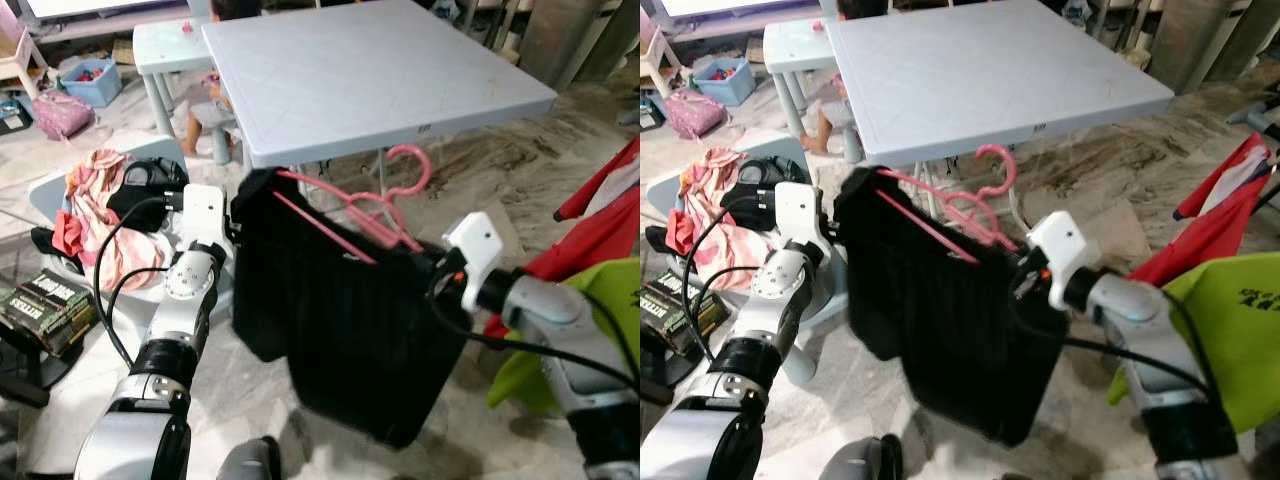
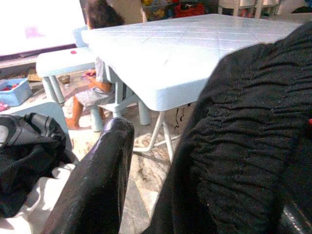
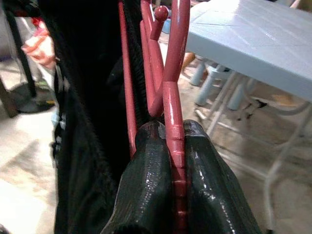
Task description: Hang hanger
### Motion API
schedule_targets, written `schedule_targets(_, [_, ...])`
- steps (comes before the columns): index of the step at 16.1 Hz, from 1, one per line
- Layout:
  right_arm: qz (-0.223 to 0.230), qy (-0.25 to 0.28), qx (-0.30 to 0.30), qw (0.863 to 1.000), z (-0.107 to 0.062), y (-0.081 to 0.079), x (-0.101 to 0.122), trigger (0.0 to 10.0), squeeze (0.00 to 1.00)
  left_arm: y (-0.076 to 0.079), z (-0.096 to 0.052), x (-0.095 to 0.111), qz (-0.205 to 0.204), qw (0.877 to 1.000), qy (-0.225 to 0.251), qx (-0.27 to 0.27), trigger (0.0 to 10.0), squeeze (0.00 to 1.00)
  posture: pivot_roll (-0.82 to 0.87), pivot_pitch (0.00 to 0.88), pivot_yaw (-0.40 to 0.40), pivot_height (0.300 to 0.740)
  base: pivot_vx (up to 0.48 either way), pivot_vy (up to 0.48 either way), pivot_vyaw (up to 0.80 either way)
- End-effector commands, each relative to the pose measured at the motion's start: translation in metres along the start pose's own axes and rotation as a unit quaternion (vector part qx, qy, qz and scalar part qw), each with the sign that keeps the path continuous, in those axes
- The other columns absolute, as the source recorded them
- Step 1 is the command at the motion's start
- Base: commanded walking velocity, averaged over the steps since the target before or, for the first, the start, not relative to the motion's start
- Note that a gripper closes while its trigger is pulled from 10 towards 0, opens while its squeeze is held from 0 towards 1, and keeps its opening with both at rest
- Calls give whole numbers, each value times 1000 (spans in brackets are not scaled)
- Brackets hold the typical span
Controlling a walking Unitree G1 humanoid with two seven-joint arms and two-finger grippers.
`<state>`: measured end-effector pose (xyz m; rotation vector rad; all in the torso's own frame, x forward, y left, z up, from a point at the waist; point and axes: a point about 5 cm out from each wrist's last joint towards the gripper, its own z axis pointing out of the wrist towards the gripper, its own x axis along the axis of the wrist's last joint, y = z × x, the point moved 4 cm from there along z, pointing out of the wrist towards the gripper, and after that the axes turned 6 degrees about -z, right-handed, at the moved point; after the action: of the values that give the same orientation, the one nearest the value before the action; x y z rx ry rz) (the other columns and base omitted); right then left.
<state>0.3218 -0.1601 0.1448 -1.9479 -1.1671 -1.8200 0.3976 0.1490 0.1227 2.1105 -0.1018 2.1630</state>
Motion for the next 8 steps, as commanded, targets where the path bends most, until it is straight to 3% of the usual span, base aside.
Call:
schedule_targets(1, [-15,4,-42,999,-11,22,5,10000,0,-20,-6,-7,9,999,-12,29,0,0,-91,55,43,740,0,0,0])
schedule_targets(3, [-40,-9,-37,998,-15,24,1,10000,0,-24,-6,-6,10,999,-11,33,0,0,-92,56,42,740,0,0,0])
schedule_targets(5, [-112,-46,-52,991,-20,32,-12,10000,0,-28,-4,-2,13,999,-5,41,0,0,-94,57,41,740,0,0,0])
schedule_targets(8, [-168,-73,32,983,-33,15,-27,10000,0,-33,-4,2,16,999,-2,51,0,0,-95,58,41,740,0,0,0])
